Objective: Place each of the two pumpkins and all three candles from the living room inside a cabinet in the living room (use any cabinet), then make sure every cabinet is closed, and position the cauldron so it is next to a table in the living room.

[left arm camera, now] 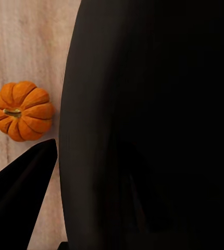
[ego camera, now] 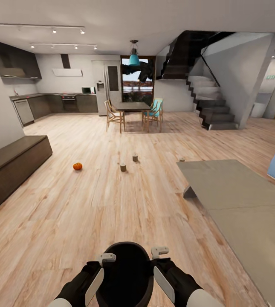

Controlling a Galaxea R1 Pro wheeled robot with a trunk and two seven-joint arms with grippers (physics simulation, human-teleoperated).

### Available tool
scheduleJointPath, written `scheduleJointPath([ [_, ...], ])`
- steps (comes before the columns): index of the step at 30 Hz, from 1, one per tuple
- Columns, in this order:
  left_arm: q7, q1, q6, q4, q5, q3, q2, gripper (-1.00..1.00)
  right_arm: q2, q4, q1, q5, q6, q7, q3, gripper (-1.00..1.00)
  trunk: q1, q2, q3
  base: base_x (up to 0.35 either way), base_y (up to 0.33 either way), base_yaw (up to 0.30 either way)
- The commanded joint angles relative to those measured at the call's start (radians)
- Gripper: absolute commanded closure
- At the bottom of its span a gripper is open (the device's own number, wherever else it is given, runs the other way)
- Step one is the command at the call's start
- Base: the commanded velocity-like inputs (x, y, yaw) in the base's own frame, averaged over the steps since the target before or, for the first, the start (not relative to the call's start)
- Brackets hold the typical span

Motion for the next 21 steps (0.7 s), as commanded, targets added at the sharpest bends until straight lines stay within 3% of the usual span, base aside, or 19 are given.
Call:
scheduleJointPath([
  [1, 0.011, -0.001, 0.007, -0.001, 0.008, -0.011, 0.003, 1.0, 0.0, -0.001, -0.001, -0.021, 0.0, -0.009, 0.02, 1.0, 0.0, -0.001, 0.0, -0.105, 0.067, -0.246],
  [15, 0.011, -0.001, 0.007, -0.001, 0.008, -0.011, 0.003, 1.0, 0.0, -0.001, -0.001, -0.021, 0.0, -0.009, 0.02, 1.0, 0.0, -0.001, 0.008, -0.174, 0.122, -0.241],
  [21, 0.011, -0.001, 0.007, -0.001, 0.008, -0.011, 0.003, 1.0, 0.0, -0.001, -0.002, -0.021, 0.0, -0.009, 0.02, 1.0, 0.0, -0.001, 0.008, -0.175, 0.13, -0.057],
])
